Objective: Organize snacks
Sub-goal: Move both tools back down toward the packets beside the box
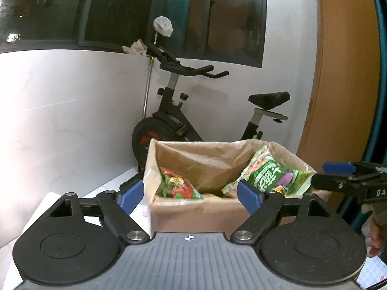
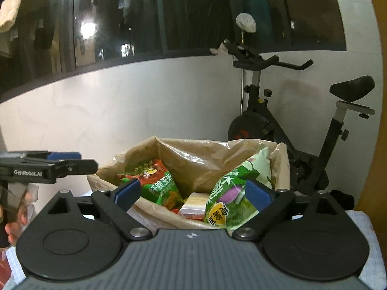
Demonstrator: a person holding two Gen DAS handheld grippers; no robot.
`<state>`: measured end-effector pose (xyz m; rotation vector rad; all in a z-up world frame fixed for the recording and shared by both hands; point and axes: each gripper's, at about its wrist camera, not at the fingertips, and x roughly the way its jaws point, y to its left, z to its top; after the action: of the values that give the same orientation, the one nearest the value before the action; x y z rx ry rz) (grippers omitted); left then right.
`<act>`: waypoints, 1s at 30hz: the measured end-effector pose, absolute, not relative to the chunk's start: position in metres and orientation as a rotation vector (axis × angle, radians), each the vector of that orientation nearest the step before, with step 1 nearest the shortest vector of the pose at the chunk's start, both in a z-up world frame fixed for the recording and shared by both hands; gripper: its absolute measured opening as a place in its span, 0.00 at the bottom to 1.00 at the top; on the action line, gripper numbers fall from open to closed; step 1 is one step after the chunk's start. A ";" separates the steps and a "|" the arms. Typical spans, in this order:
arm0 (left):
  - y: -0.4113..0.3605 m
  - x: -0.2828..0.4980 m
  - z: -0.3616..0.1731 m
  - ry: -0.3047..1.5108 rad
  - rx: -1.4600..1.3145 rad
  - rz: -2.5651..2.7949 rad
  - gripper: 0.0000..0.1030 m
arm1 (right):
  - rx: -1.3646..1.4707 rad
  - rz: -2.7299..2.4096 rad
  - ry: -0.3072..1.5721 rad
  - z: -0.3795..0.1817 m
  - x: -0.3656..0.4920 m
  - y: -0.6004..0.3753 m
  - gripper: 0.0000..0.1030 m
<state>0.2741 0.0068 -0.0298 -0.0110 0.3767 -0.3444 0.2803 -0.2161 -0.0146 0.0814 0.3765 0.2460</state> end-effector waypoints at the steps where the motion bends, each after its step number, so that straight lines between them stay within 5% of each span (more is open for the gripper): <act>1: 0.008 0.271 -0.032 0.378 -0.010 -0.343 0.84 | 0.086 0.240 0.366 -0.016 0.276 -0.216 0.96; 16: 0.018 0.238 -0.080 0.432 -0.038 -0.314 0.89 | 0.128 0.122 0.360 -0.065 0.224 -0.218 1.00; 30: 0.009 0.234 -0.133 0.558 -0.018 -0.263 0.89 | 0.007 0.106 0.542 -0.147 0.205 -0.207 0.97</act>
<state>0.2342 0.0090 -0.1328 -0.0183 0.5578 -0.2628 0.2051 -0.2066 -0.1468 0.0072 0.5423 0.1058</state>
